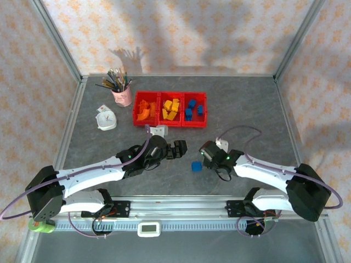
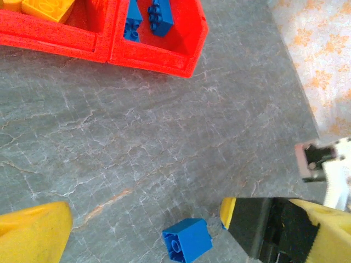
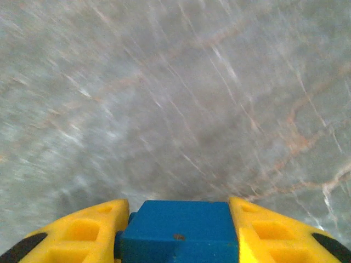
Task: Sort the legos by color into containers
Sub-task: Place the lego in the container.
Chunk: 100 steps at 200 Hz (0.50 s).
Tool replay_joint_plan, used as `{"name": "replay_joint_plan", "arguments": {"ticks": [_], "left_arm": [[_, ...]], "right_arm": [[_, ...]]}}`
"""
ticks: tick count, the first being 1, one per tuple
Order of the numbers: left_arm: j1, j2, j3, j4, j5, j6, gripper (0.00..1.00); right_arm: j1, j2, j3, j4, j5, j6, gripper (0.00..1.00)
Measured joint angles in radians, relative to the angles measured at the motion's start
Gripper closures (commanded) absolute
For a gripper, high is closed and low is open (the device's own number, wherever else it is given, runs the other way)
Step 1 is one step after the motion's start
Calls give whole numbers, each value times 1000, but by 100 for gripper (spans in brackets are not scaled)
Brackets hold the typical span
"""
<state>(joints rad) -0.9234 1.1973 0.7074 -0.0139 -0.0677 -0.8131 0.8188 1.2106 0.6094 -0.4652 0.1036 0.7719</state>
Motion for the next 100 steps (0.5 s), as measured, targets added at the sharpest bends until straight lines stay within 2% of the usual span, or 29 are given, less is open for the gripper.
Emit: {"name": "replay_joint_plan", "arguments": {"ticks": [42,100], "left_arm": [[26,-4,69,-44,-27,37,1],[183,-26,113,-50,-24,80,1]], "right_arm": [[-119,63,232,29,6,-150,61],[-228,463,630,103,-14,-365,60]]}}
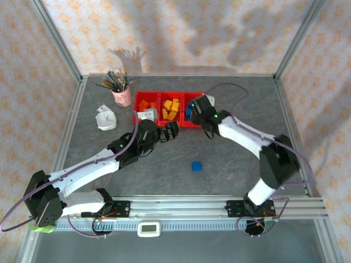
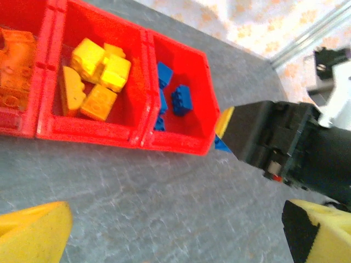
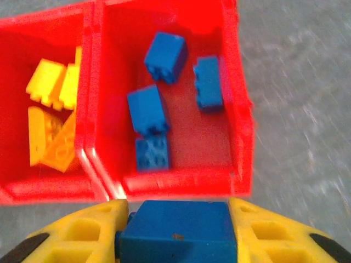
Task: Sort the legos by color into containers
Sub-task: Place the lego in the container.
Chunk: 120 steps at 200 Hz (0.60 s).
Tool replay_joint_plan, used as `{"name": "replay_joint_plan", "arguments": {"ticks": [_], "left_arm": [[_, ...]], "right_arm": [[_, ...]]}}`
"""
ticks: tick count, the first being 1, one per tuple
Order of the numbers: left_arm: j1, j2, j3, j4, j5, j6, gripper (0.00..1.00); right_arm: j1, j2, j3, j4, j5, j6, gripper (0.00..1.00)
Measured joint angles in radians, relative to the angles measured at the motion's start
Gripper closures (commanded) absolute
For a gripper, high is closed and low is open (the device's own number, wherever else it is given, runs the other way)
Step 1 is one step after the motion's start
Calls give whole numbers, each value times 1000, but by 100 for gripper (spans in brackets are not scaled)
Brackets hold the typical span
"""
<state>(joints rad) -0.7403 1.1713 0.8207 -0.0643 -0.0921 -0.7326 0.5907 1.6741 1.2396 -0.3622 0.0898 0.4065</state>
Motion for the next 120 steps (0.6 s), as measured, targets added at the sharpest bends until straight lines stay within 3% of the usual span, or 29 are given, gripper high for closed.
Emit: {"name": "replay_joint_plan", "arguments": {"ticks": [66,120], "left_arm": [[93,24,5,1,26,10,1],[102,29,8,1,40,26,1]], "right_arm": [[-78,350,328,2,-10,-107,55],[-81,404,380,-19,-3,-146,42]]}}
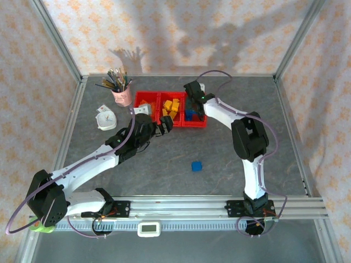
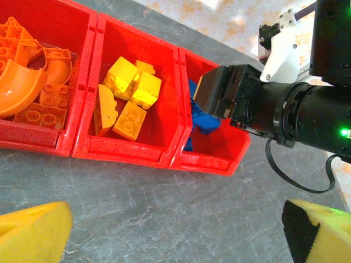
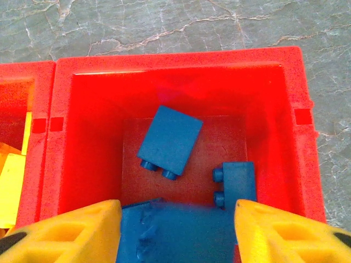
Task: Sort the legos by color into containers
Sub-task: Place the lego in the container, then pick up the lego from the bottom-center of the table.
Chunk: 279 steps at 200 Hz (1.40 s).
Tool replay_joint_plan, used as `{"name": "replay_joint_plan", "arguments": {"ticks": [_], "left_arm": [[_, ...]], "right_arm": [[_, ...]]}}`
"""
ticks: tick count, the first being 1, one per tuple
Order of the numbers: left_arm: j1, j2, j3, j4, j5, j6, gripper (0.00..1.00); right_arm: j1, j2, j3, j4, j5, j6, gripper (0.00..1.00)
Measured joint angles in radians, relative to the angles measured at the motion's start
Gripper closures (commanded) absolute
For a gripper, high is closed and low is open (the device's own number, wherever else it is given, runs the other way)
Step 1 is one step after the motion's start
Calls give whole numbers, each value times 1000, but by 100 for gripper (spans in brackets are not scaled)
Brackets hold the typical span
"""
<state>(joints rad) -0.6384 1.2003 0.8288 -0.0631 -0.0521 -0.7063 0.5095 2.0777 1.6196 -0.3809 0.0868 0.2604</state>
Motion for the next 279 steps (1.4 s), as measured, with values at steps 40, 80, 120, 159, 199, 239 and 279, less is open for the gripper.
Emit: {"name": "replay_joint_plan", "arguments": {"ticks": [40,80,120,159,199,239,279], "left_arm": [[6,0,4,0,11,1,1],[6,-6,4,0,29,1,1],[5,-63,-13,-1,64,-3,1],[-10,-134,-93,-2,81,-26,1],[-102,-153,-151,-37,76,-50,1],[-190,-182,-202,-47,61,-101,1],[-218,-207,-258,-45,35,-158,1]], "right_arm": [[0,-16,-3,-2,-2,-10,37],[8,-172,-113,6,-23,-15,31],[53,-369,-298,8,-34,-10,26],[146,-523,-510,-21,-35,33,22],[264,-649,-700,-58,-34,127,19],[389,-698,-838,-76,-34,261,18],[470,-700,-914,-71,-34,376,21]]}}
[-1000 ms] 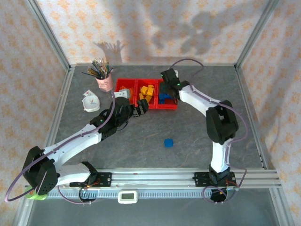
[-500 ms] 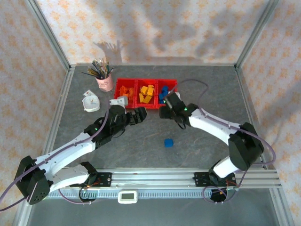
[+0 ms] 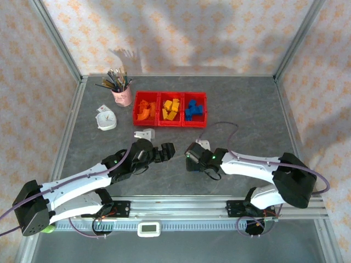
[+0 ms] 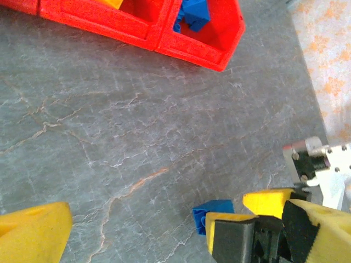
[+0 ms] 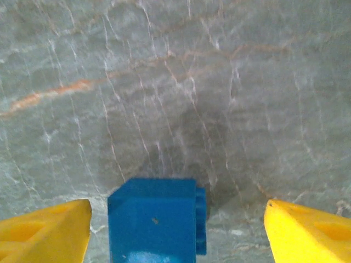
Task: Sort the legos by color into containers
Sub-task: Pick up the lego from the bottom-center of the table.
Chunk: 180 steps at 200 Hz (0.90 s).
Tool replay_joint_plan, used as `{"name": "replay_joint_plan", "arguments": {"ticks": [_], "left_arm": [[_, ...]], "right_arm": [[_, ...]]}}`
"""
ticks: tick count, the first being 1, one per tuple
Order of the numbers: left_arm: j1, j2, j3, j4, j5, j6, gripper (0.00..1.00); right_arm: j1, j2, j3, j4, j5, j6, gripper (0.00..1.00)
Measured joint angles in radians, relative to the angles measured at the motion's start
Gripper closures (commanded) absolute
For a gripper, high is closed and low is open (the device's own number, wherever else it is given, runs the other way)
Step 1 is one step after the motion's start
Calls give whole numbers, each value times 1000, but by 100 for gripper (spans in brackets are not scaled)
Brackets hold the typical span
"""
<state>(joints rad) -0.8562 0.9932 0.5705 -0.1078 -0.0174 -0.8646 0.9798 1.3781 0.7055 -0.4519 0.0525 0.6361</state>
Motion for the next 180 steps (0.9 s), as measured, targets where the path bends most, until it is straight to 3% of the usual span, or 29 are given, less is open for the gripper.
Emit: {"name": "replay_joint_plan", "arguments": {"ticks": [60,136,180], "left_arm": [[-2,-12,-27,0,-29,-36,1],[-2,-18,-27,0,-44,-36,1],[-2,-16,-19,-5,-52,-24,1]], "right_arm": [[13,74,-5,57,4,36,31],[13,104,-2,97,11,19,57],[-8,67,41,74,22,-6,59]]}}
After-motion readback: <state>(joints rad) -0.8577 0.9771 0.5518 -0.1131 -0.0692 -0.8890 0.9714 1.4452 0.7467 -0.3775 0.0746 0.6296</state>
